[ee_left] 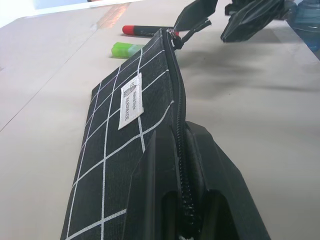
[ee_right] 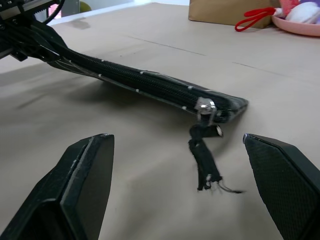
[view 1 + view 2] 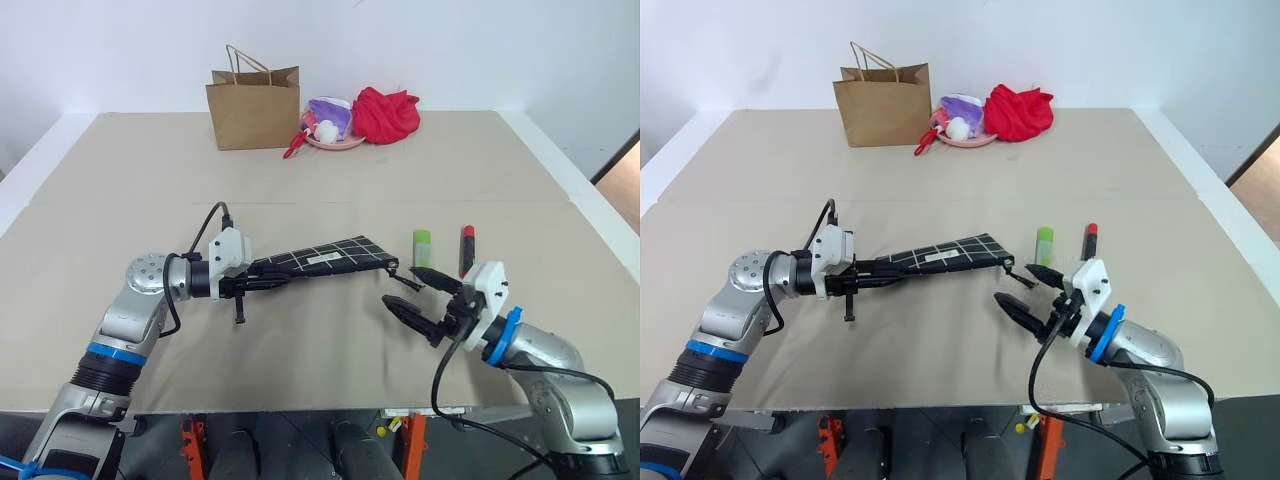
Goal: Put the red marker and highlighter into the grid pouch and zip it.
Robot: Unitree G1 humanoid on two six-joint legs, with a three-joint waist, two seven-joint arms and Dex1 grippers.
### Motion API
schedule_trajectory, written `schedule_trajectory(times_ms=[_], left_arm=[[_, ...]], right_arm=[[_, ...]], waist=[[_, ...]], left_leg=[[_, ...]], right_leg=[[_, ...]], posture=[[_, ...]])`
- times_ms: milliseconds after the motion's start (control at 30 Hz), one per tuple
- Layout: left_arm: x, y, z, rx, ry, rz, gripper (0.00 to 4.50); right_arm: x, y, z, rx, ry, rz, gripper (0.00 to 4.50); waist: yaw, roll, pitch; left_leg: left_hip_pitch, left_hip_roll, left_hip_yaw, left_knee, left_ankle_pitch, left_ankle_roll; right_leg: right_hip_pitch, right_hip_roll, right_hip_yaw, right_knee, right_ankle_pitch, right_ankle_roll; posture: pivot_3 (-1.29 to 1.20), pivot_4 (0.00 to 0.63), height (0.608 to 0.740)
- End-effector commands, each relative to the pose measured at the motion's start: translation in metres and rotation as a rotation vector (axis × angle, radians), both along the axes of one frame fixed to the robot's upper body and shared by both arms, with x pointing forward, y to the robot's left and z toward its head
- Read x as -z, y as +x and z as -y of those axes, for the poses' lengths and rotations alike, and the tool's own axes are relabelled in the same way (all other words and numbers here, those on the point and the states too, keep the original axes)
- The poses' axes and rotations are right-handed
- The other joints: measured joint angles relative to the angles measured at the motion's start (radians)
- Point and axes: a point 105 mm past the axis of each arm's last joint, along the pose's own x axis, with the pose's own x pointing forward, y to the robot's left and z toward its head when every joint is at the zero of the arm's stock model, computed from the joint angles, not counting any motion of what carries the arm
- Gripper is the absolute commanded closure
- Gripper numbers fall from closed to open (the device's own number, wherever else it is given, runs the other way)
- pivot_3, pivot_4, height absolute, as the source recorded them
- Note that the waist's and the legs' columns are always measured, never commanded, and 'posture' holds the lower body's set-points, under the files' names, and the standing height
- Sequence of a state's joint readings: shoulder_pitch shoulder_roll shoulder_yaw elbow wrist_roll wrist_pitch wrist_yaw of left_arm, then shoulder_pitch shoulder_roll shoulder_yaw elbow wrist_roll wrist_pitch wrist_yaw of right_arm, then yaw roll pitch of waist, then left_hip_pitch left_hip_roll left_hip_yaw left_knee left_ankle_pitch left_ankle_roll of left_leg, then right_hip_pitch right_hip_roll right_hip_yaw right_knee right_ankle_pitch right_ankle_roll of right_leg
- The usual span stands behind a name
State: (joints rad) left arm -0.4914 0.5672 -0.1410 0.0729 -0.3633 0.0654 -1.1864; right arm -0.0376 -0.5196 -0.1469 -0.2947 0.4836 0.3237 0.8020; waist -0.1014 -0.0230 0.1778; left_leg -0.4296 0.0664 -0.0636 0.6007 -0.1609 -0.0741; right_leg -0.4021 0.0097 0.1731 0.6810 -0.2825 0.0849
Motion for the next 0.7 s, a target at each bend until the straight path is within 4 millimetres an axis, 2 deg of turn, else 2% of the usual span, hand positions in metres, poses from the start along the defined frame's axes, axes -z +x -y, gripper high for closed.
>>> schedule_trajectory(times_ms=[33, 133, 200, 267, 400, 700], left_arm=[[-0.013, -0.0027, -0.0012, 0.004, -0.021, 0.047, 4.5], [-0.0137, -0.0028, -0.001, 0.0, -0.026, 0.046, 4.5], [-0.0134, -0.0034, -0.0012, 0.0, -0.025, 0.045, 4.5], [-0.013, -0.0037, -0.0014, -0.001, -0.025, 0.043, 4.5], [-0.0134, -0.0025, -0.0013, -0.008, -0.033, 0.04, 4.5], [-0.0143, -0.0013, 0.0003, -0.017, -0.046, 0.034, 4.5]], right_arm=[[-0.009, 0.0014, -0.0034, -0.017, 0.008, 0.046, 0.06], [-0.0089, 0.0036, -0.0034, -0.013, 0.006, 0.049, 0.7], [-0.0096, 0.0041, -0.0037, -0.014, 0.008, 0.052, 1.73], [-0.0093, 0.0036, -0.0043, -0.022, 0.008, 0.048, 2.5], [-0.0075, 0.0023, -0.0042, -0.033, -0.001, 0.037, 4.43], [-0.0074, 0.0002, -0.0031, -0.069, -0.023, 0.025, 4.43]], waist=[[0.001, 0.0, 0.0], [0.001, 0.0, 0.0], [0.001, 0.0, 0.0], [0.001, 0.0, 0.0], [0.001, 0.0, 0.0], [0.001, 0.0, 0.0]], left_leg=[[0.0, 0.0, 0.0, 0.0, 0.0, 0.0], [0.0, 0.0, 0.0, 0.0, 0.0, 0.0], [0.0, 0.0, 0.0, 0.0, 0.0, 0.0], [0.0, 0.0, 0.0, 0.0, 0.0, 0.0], [0.0, 0.0, -0.001, 0.0, 0.0, 0.0], [0.0, 0.0, -0.001, 0.0, 0.0, 0.0]], right_leg=[[0.0, 0.0, 0.0, 0.0, 0.0, 0.0], [0.0, 0.0, 0.0, 0.0, 0.0, 0.0], [0.0, 0.0, 0.0, 0.0, 0.0, 0.0], [0.0, 0.0, 0.0, 0.0, 0.0, 0.0], [0.0, 0.0, -0.001, 0.0, 0.0, 0.0], [0.0, 0.0, -0.001, 0.0, 0.0, 0.0]], posture=[[0.0, 0.15, 0.74], [0.0, 0.15, 0.74], [0.0, 0.15, 0.74], [0.0, 0.15, 0.74], [0.0, 0.15, 0.74], [0.0, 0.15, 0.74]])
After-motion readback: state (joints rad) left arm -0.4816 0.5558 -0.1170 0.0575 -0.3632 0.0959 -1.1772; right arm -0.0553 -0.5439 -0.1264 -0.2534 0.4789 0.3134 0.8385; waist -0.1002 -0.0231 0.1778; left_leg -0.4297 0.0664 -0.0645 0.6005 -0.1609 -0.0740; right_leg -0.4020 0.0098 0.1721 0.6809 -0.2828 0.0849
